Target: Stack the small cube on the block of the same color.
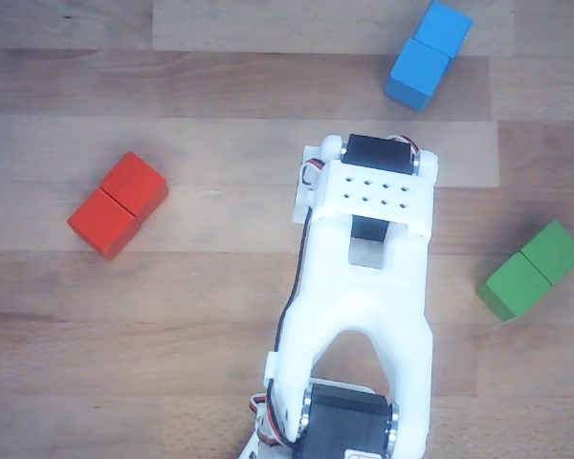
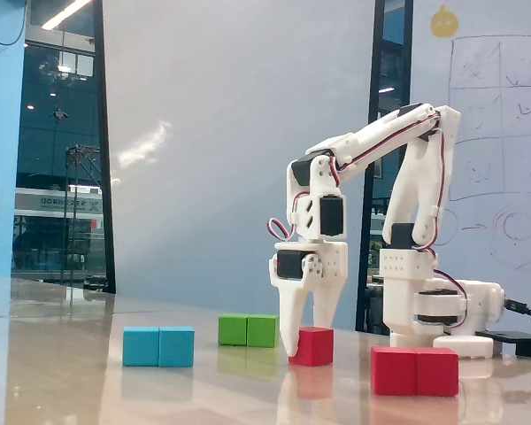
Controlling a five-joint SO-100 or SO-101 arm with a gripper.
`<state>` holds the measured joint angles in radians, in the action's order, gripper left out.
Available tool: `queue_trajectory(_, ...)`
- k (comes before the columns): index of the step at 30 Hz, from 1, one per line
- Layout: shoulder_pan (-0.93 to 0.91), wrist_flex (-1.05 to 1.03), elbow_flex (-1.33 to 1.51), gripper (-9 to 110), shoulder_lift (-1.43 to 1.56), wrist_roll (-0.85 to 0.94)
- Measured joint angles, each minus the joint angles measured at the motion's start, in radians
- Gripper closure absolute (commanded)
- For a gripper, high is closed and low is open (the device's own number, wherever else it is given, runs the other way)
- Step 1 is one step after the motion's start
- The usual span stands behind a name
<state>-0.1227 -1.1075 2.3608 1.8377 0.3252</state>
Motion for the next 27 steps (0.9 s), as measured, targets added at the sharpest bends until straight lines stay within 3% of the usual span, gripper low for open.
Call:
queue_trajectory(12, 0.0, 0.0, 0.0, 89, 0.083, 0.0)
queue_trajectory(27, 0.06, 0.0, -0.002, 89, 0.433, 0.006)
